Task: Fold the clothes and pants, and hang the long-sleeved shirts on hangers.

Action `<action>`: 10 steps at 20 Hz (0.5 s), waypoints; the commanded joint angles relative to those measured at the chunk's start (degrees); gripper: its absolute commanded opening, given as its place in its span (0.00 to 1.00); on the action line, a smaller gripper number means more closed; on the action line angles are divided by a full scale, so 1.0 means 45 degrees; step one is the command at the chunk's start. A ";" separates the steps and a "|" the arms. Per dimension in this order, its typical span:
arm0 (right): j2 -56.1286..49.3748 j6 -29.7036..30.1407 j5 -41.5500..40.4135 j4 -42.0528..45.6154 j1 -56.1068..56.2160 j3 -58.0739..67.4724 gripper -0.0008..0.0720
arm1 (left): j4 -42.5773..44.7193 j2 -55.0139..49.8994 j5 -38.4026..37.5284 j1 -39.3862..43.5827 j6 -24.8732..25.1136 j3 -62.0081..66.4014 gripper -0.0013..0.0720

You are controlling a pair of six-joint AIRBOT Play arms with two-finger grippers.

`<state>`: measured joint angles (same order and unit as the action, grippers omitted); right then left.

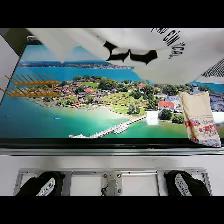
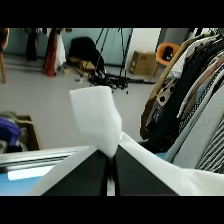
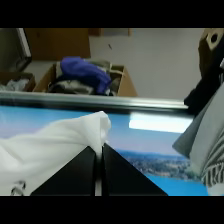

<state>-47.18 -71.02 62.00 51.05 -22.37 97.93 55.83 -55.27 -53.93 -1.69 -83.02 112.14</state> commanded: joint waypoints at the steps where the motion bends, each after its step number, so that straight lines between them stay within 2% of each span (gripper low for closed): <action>1: 0.1010 -0.0544 -0.0379 0.0029 -0.0005 0.0651 0.03 | 0.1409 0.1778 -0.0359 0.0359 0.0029 0.0185 0.03; 3: 0.1205 -0.1069 -0.0194 0.0039 -0.0005 0.0651 0.03 | 0.2283 0.2113 -0.0894 0.0413 0.0000 0.0180 0.03; 5: 0.1175 -0.1695 0.0593 0.0078 -0.0005 0.0641 0.03 | 0.3789 0.1972 -0.2166 0.0413 -0.0806 0.0117 0.03; 8: 0.0126 -0.2924 0.3381 0.0189 0.0029 0.0539 0.03 | 0.5756 0.1331 -0.4386 0.0418 -0.2098 -0.1564 0.03; 10: -0.1093 -0.3371 0.5008 0.0350 0.0238 -0.0180 0.03 | 0.5926 0.0355 -0.5134 0.0403 -0.2191 -0.3546 0.03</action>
<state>-47.16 -81.71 73.54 51.86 -22.06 99.39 76.71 -50.02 -69.32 0.08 -89.76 104.62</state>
